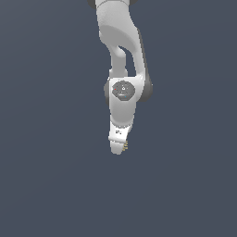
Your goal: Pick up the object and move it to a goal position.
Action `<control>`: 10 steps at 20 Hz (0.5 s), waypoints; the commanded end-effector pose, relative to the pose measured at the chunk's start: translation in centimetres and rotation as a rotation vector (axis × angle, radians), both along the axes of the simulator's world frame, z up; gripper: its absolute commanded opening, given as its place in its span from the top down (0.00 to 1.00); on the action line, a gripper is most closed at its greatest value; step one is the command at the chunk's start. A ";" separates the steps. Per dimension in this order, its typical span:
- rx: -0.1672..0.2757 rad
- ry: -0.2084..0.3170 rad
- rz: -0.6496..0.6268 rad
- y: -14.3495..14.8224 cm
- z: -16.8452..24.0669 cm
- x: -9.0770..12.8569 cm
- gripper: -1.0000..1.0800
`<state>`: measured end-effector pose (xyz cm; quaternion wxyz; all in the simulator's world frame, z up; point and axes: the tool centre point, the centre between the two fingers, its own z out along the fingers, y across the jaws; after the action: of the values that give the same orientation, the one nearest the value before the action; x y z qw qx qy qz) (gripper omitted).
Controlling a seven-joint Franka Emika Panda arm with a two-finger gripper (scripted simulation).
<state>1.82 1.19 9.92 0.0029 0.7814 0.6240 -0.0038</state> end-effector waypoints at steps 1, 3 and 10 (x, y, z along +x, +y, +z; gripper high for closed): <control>0.003 0.000 0.052 0.2 -0.2 0.1 0.04; 0.005 -0.001 0.083 0.3 -0.3 0.2 0.04; 0.009 -0.001 0.149 0.5 -0.5 0.3 0.04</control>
<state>2.07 1.64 9.44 0.0003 0.7368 0.6761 -0.0005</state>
